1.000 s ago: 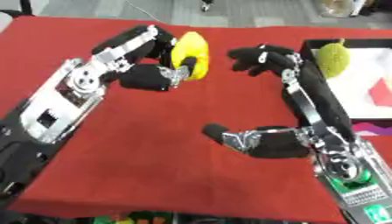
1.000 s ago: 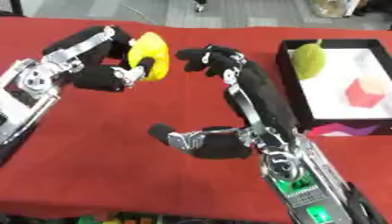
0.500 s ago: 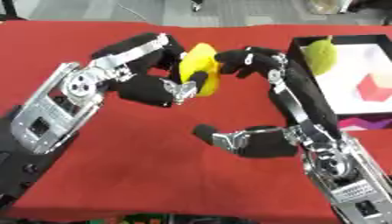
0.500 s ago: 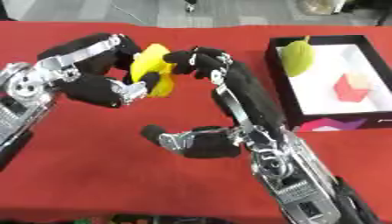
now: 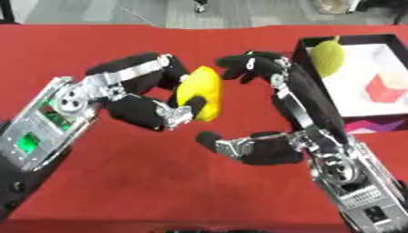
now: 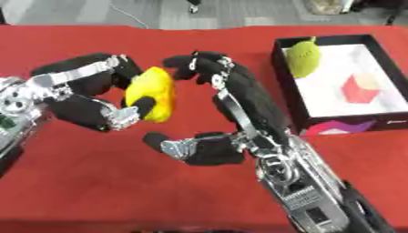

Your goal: Pick up the objects with one hand, pass them to the other hand, and then place them into the box on the other side of the table.

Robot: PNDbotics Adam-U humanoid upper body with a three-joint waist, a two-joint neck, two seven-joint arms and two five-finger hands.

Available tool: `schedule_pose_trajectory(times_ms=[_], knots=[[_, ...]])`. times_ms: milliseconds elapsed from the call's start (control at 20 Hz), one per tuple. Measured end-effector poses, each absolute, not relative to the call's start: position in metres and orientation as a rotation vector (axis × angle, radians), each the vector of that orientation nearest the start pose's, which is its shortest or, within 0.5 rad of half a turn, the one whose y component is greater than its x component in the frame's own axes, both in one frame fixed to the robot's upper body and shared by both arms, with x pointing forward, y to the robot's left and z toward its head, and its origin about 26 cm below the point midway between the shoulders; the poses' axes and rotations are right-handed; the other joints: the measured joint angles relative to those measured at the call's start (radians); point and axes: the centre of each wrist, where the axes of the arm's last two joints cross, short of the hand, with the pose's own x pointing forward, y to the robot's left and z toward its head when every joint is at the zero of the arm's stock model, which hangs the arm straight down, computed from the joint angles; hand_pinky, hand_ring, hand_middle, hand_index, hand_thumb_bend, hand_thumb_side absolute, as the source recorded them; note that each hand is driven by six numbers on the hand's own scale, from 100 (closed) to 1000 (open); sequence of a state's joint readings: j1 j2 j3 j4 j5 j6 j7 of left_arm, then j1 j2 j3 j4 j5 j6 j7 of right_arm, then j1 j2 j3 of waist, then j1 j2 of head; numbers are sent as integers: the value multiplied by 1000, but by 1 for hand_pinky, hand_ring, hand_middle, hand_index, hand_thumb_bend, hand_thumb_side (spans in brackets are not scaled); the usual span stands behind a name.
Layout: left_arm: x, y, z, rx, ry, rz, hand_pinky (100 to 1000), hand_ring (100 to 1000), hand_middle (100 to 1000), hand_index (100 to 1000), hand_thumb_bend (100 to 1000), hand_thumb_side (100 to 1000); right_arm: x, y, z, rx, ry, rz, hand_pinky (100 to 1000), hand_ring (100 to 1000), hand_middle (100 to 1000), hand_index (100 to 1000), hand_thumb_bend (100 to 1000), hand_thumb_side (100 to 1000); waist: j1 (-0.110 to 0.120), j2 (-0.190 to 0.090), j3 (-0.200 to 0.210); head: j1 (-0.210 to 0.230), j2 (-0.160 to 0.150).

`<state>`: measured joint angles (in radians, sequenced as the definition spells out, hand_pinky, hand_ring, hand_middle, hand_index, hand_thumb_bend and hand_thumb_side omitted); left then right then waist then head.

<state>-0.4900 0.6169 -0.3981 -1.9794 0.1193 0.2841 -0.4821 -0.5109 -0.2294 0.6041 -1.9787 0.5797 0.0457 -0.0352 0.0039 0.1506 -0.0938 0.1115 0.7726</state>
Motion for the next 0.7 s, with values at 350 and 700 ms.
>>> schedule_pose_trajectory(times_ms=[350,700], knots=[[301,210,211,-247,-1636,-1327,597,368,242,310,100,314,267,-87,193,364,3262,-1492,609,668,604,803,600,334,0,-1,2,-7,0],[301,211,212,-276,-1640,-1319,597,367,241,308,100,314,267,-87,192,369,3243,-1529,608,667,603,798,593,311,0,-1,3,-9,0]])
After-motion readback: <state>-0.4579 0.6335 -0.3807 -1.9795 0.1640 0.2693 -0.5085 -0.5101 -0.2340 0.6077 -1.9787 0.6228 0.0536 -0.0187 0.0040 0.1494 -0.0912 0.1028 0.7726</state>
